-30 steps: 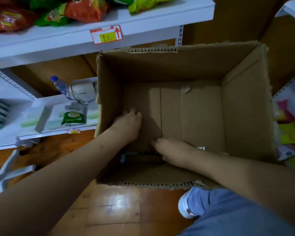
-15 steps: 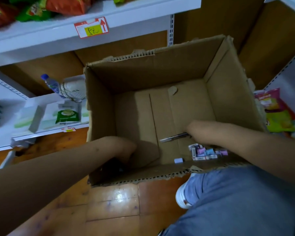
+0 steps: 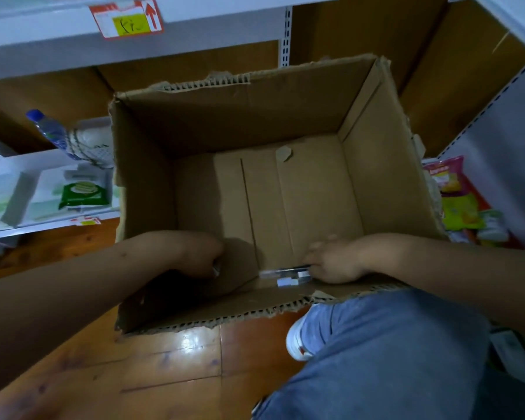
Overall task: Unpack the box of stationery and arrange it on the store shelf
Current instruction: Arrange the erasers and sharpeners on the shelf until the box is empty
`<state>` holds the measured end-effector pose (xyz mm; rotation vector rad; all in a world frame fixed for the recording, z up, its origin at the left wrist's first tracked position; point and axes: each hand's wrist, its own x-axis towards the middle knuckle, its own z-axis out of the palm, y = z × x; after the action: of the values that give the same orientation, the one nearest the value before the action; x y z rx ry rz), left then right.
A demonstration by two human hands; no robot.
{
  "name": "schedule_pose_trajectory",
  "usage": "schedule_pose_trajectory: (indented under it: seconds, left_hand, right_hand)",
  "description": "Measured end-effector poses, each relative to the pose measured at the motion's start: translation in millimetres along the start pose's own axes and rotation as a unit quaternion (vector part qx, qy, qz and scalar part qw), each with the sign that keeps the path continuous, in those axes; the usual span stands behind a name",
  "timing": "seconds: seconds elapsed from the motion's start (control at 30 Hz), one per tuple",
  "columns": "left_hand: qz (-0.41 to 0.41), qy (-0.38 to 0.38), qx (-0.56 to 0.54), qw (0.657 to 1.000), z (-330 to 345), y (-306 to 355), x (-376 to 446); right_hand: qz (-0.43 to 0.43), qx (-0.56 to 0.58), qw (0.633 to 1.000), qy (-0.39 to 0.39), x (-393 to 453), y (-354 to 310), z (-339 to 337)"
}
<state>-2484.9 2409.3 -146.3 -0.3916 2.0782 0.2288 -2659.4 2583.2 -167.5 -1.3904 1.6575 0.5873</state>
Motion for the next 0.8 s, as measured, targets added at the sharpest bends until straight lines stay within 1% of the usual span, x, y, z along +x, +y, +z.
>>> schedule_pose_trajectory:
  seconds: [0.17, 0.23, 0.27, 0.33, 0.47, 0.57, 0.63, 0.67, 0.73, 0.8]
  left_hand:
    - [0.008, 0.011, 0.004, 1.000, 1.6, -2.2, 12.2]
    - [0.030, 0.037, -0.003, 0.999, 2.2, -3.1, 16.4]
    - [0.039, 0.048, -0.006, 0.998, 2.3, -3.3, 18.2]
    - [0.053, 0.058, -0.012, 0.997, 3.8, -5.2, 22.6]
    - [0.067, 0.069, -0.022, 0.995, 3.5, -6.3, 22.8]
    - [0.068, 0.088, -0.052, 0.992, -4.1, -2.8, 19.5]
    - [0.066, 0.101, -0.062, 0.991, -10.3, 2.6, 18.6]
    - [0.064, 0.111, -0.057, 0.990, -12.3, 6.5, 19.5]
    - [0.062, 0.138, -0.042, 0.988, -13.9, 19.9, 24.2]
    - [0.092, 0.161, -0.045, 0.982, -13.4, 40.0, 29.7]
  right_hand:
    - [-0.018, 0.026, 0.999, -0.010, -4.8, -5.5, -2.2]
    - [-0.035, 0.060, 0.998, 0.002, -3.7, -6.4, -0.5]
    - [-0.042, 0.084, 0.996, -0.005, -4.3, -7.0, 0.4]
    - [-0.051, 0.106, 0.993, 0.003, -3.3, -5.9, 2.9]
    - [-0.047, 0.086, 0.995, 0.016, -5.0, -7.4, 1.3]
    - [-0.016, 0.062, 0.998, 0.012, -6.5, -8.0, -2.7]
    - [0.033, 0.083, 0.995, 0.042, -10.8, -3.4, -12.4]
    - [0.061, 0.110, 0.989, 0.075, -13.3, 1.4, -17.8]
    - [0.110, 0.187, 0.963, 0.159, -14.0, 13.8, -27.9]
    - [0.153, 0.244, 0.935, 0.208, -13.4, 21.7, -33.0]
